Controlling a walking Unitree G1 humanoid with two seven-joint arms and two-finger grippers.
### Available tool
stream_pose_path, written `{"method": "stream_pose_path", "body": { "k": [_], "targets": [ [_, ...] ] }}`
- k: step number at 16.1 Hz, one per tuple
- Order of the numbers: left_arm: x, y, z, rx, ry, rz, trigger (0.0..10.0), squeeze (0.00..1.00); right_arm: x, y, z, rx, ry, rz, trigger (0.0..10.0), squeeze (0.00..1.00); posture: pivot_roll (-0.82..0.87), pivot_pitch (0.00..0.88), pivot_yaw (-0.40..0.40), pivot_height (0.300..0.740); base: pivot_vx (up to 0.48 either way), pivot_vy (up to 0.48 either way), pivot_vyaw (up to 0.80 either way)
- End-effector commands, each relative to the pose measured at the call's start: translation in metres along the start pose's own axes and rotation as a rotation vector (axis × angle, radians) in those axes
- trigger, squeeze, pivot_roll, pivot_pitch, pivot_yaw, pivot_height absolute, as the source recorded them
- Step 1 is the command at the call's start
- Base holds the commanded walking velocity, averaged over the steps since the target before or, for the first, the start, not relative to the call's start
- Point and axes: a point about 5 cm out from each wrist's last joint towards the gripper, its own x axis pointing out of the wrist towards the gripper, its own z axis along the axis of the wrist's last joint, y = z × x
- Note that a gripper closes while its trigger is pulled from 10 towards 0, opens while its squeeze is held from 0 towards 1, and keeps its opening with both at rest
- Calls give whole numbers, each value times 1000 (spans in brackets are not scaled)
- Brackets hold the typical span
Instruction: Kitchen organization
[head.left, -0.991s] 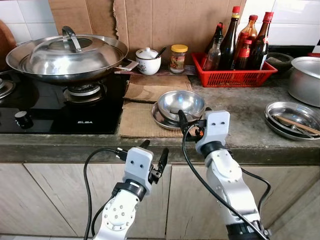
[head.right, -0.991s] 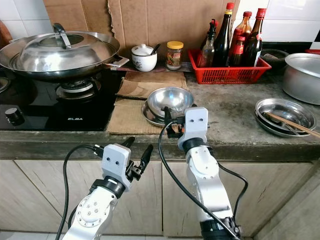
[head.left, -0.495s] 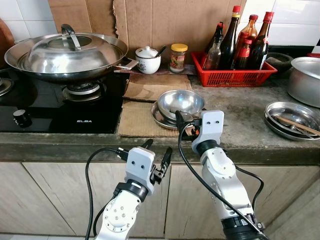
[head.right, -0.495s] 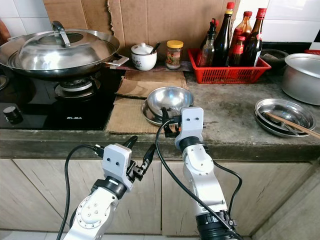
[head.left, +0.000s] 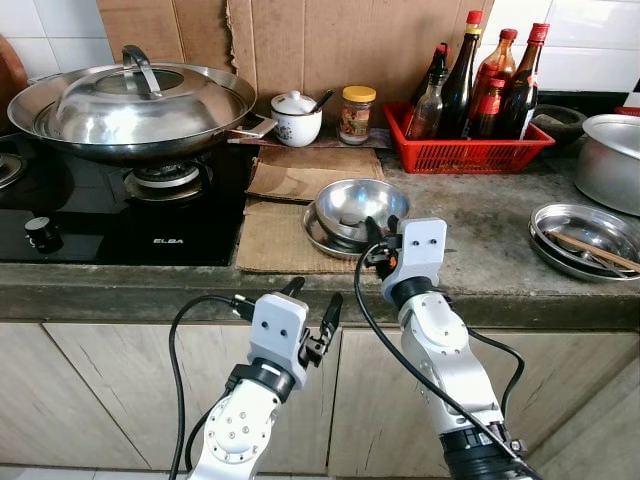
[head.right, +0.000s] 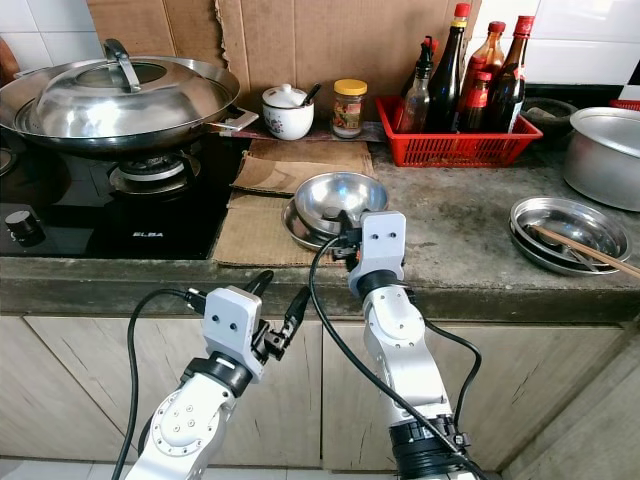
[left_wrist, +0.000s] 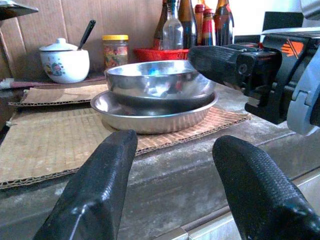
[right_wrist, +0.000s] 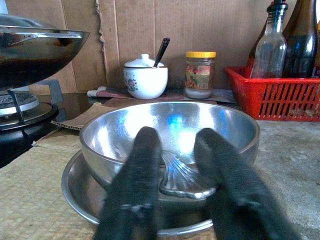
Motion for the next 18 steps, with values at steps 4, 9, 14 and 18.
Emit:
{"method": "stream_pose_path", "body": {
  "k": [4,9,14,18],
  "targets": [
    [3,2,7,4,-35,8,10000,0,6,-5,8,1,-39,-23,0,0,51,0,-55,740,0,0,0],
    [4,3,8,6,-38,12,10000,0,8,-3,18,30,-80,-23,0,0,53,0,-56,740,0,0,0],
    [6,4,9,7,-45,16,10000,0,7,4,54,88,-212,-5,0,0,49,0,-55,740,0,0,0],
    [6,5,8,10,-41,18,10000,0,0,-2,69,55,-274,-39,0,0,47,0,-51,740,0,0,0]
  ]
}}
